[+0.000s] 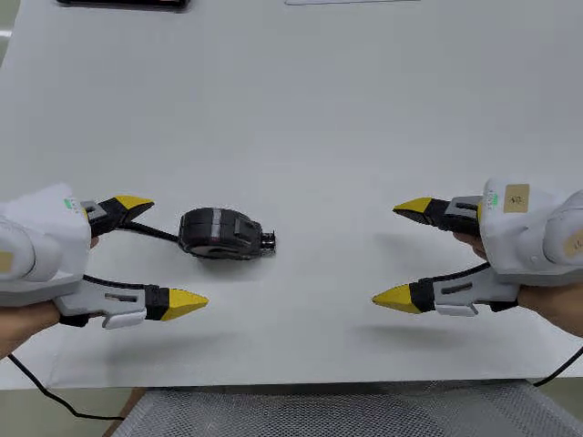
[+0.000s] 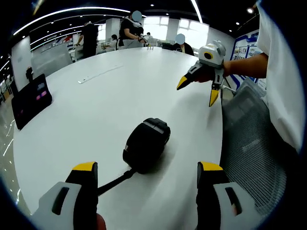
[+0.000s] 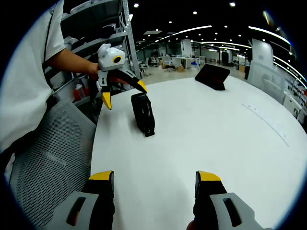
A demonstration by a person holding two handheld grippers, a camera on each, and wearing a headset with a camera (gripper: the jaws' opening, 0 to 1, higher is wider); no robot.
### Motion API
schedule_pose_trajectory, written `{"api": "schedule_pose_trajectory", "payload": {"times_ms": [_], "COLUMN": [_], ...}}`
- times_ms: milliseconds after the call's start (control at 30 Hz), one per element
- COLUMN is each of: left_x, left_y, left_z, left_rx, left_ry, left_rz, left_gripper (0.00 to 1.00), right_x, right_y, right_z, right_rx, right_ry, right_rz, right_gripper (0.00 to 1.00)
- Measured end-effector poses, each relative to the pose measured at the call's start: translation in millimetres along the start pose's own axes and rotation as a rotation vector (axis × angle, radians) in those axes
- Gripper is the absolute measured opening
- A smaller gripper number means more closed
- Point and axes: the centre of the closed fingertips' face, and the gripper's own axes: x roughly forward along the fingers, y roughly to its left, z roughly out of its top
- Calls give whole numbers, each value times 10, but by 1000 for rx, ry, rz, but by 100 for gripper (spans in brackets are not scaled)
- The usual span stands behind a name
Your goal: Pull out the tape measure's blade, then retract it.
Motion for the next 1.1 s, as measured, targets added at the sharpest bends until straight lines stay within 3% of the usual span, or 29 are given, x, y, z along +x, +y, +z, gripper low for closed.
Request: {"api": "schedule_pose_trajectory", "payload": {"times_ms": [200, 300, 1100], "left_x": [61, 94, 349], "left_y": [52, 52, 57], "left_z": [22, 31, 19], "left_rx": [19, 33, 137], "left_ry": [8, 12, 64], "left_rz": [-12, -30, -101], "left_gripper": [76, 69, 41], "right_x": [96, 137, 479], "right_y": [-22, -36, -84], "right_z": [51, 67, 181], "right_rx": [-16, -24, -39], "right_ry": [-5, -6, -17], "right_rz": [19, 28, 87], "right_gripper": [65, 64, 62]}}
